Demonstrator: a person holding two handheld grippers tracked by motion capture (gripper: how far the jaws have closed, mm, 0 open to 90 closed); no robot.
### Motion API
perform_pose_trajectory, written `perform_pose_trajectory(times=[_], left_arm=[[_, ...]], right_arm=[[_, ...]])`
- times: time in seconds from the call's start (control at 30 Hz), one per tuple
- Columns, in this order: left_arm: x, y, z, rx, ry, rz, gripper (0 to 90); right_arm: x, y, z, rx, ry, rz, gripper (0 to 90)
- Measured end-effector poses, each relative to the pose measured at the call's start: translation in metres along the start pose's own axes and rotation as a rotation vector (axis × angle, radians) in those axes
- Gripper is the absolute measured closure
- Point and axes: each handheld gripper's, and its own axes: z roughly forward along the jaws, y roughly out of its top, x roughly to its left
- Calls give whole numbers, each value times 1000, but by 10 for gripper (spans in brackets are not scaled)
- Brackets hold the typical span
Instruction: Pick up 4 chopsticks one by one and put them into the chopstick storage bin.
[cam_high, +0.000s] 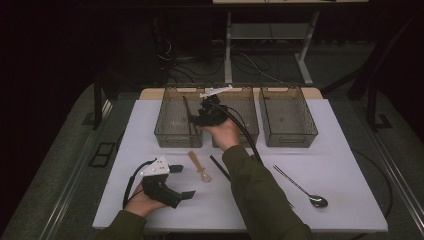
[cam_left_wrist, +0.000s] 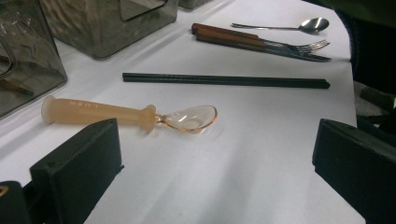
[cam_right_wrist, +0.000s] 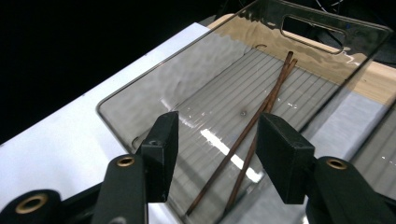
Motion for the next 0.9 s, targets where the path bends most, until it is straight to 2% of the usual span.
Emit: perform_pose_trajectory(times=[0.17,0.3,0.5,0.6,0.63,0.77,0.9], left_arm=[[0,0,0,-2,2,-5,4],[0,0,0,9,6,3,4],[0,-1,1,10,7,-4,4],[0,-1,1,13,8,-3,5],[0,0,0,16,8,-2,5],[0,-1,1,13,13,-8,5],[0,-1,1,17,16,-4,7]], right_arm=[[-5,-5,-18,-4,2,-5,421],[-10,-14,-36,19,25,-20,363],[-17,-27,-54,32,22,-34,299],[-20,-35,-64,44,28,-45,287],[-23,-41,-72,46,35,-57,283],[-25,-49,-83,50,41,-51,281],[-31,-61,-98,48,49,-74,281]])
